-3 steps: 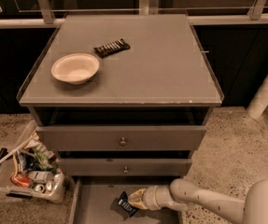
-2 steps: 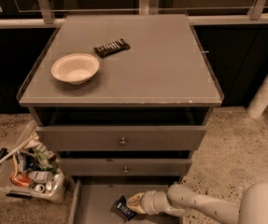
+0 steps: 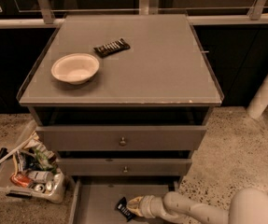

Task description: Place rxbar blueberry into bottom drawer

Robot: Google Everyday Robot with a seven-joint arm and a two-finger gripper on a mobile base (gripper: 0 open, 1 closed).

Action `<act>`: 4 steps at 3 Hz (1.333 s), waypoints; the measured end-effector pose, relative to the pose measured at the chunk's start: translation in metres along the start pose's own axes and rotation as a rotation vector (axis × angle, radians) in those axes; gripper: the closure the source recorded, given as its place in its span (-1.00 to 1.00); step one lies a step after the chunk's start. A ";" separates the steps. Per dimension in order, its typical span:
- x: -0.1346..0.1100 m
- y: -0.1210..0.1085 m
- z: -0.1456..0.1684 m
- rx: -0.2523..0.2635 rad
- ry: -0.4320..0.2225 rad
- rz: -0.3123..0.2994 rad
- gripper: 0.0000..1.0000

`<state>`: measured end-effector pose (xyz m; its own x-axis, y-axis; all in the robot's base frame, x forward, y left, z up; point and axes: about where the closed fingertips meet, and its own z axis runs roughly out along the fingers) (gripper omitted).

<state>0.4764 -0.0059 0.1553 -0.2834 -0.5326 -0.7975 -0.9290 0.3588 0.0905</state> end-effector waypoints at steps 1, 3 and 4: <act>0.017 -0.014 0.005 0.063 0.014 0.017 1.00; 0.017 -0.014 0.005 0.064 0.015 0.017 0.16; 0.017 -0.014 0.005 0.064 0.015 0.017 -0.31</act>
Offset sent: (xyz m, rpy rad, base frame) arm 0.0082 -0.0093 -0.0157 -0.0241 -0.0137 -0.0530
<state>0.4859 -0.0162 0.1375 -0.3032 -0.5368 -0.7873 -0.9068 0.4164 0.0653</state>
